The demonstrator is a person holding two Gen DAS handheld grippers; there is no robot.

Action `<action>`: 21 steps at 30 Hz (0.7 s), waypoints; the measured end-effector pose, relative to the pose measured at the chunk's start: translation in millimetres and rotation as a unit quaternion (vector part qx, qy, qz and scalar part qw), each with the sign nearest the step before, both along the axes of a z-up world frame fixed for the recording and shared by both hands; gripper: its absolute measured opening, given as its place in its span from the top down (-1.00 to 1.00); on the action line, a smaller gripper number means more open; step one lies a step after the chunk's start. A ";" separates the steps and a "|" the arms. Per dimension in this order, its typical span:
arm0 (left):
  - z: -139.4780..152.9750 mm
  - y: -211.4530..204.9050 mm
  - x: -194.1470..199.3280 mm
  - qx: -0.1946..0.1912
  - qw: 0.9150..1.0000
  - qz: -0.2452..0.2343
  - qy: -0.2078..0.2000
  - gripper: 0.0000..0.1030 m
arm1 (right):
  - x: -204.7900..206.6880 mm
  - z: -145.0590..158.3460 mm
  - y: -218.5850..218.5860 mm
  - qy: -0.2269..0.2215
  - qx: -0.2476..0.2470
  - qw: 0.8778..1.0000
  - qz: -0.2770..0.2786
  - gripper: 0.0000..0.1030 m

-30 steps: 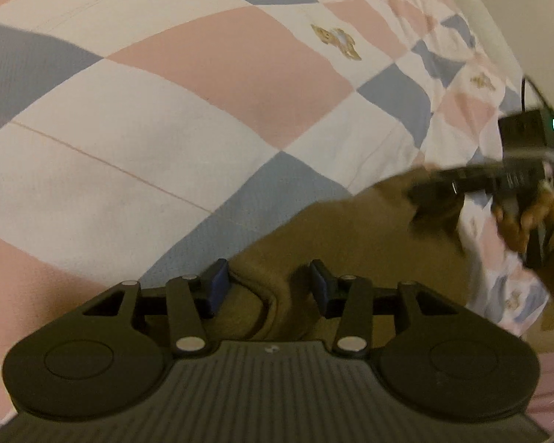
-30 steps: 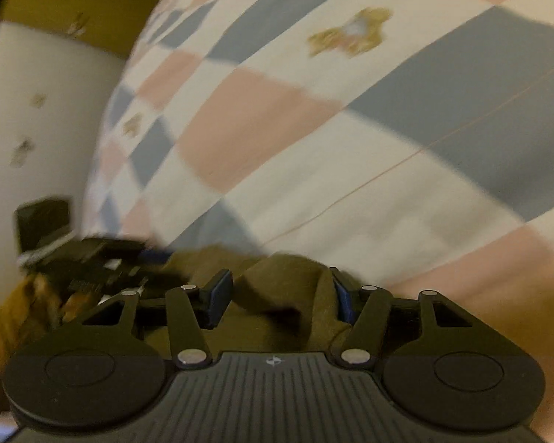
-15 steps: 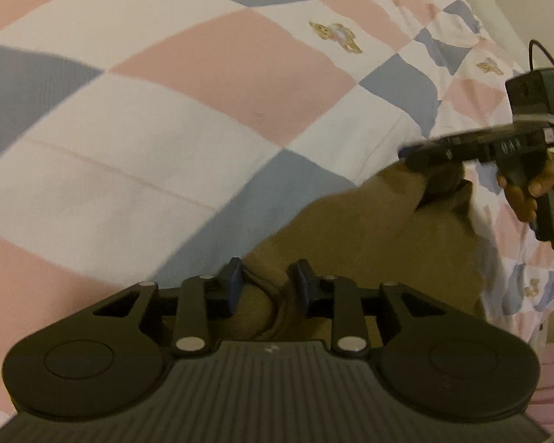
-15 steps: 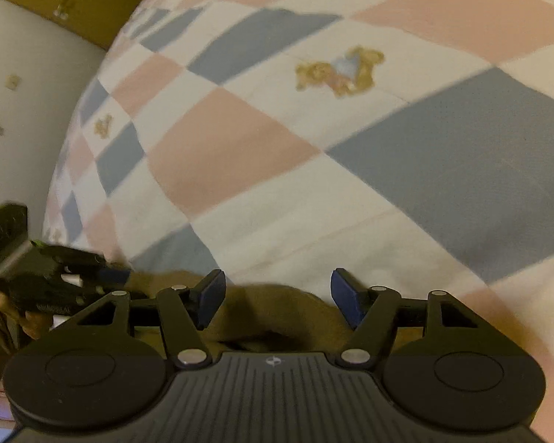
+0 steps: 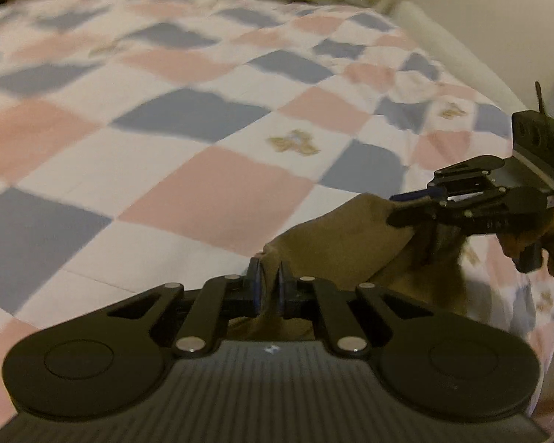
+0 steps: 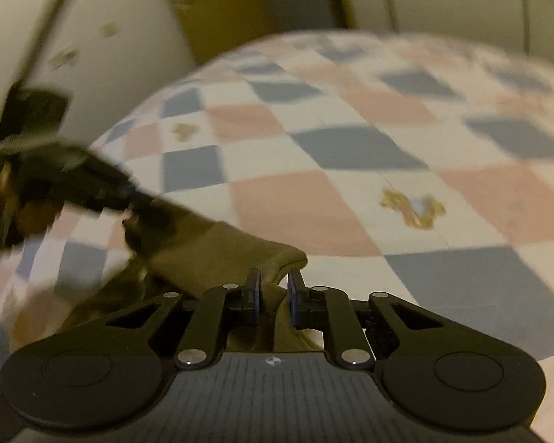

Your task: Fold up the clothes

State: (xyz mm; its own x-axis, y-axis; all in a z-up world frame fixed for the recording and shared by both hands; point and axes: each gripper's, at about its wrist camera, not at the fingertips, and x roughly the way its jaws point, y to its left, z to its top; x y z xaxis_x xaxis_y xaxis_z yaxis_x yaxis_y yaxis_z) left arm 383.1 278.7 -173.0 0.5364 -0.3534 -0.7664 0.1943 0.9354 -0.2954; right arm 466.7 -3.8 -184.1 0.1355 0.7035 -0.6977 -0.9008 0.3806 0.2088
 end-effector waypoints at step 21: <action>-42.0 -29.8 -24.0 0.001 0.998 0.044 0.055 0.73 | 21.6 -40.9 18.8 0.132 -0.054 0.969 -0.204 0.82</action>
State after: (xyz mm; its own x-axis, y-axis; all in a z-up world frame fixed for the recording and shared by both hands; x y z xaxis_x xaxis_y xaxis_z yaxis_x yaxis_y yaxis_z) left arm 359.2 248.9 -215.0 0.4785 -0.3081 -0.8223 0.0791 0.9477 -0.3091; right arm 488.3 14.9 -225.0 0.1933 0.5504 -0.8122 -0.5921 0.7255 0.3507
